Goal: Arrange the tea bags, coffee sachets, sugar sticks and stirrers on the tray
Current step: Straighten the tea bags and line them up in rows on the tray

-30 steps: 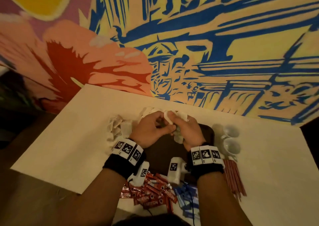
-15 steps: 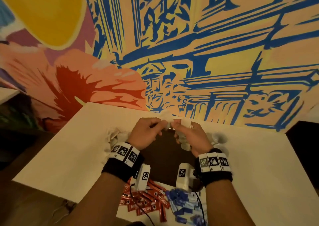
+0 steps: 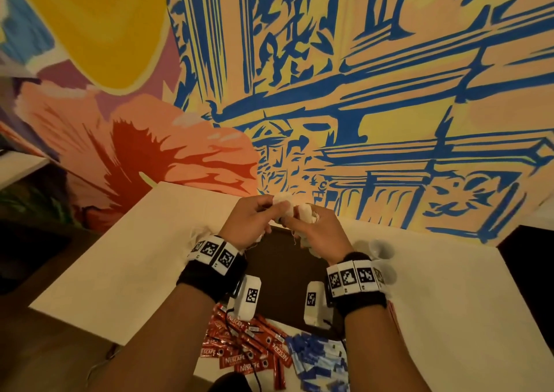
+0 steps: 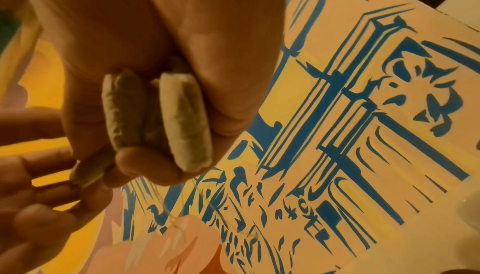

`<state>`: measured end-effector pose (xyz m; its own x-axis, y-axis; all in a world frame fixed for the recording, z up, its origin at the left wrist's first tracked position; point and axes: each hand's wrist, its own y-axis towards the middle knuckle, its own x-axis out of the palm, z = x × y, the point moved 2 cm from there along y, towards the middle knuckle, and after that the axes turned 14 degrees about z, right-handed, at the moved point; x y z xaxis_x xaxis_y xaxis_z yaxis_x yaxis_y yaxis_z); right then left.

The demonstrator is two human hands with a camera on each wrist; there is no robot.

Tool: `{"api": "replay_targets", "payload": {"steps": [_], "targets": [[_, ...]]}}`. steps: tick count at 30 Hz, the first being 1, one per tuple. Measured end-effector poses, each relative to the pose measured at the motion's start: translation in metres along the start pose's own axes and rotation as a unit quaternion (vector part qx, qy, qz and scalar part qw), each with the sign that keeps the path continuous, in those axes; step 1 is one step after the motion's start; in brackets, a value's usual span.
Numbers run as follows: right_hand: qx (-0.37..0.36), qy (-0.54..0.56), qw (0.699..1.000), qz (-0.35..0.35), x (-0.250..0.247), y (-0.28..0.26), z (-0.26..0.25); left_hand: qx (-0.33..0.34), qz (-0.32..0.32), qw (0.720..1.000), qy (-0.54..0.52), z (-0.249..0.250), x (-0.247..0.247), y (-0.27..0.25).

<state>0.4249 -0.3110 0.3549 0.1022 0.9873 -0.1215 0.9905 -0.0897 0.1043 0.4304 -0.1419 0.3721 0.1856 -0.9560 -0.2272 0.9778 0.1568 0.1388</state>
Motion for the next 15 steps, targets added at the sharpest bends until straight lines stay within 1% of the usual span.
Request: {"api": "replay_targets", "payload": {"steps": [3, 9, 12, 13, 15], "targets": [[-0.025, -0.028, 0.999, -0.009, 0.007, 0.000, 0.006, 0.020, -0.001, 1.000, 0.024, -0.005, -0.007, 0.000], [-0.032, -0.047, 0.998, -0.005, 0.017, 0.010, 0.017, 0.035, -0.032, 0.998, 0.050, -0.010, -0.020, 0.013], [0.001, -0.049, 0.999, -0.010, 0.021, 0.018, 0.022, 0.035, -0.042, 0.997, 0.056, -0.015, -0.026, 0.027], [0.013, -0.058, 0.998, -0.002, 0.022, 0.022, 0.023, 0.030, -0.039, 0.998, 0.049, -0.017, -0.029, 0.033], [0.035, -0.091, 0.994, 0.041, 0.023, 0.029, 0.027, 0.022, -0.028, 0.998, 0.044, -0.023, -0.037, 0.049]]}}
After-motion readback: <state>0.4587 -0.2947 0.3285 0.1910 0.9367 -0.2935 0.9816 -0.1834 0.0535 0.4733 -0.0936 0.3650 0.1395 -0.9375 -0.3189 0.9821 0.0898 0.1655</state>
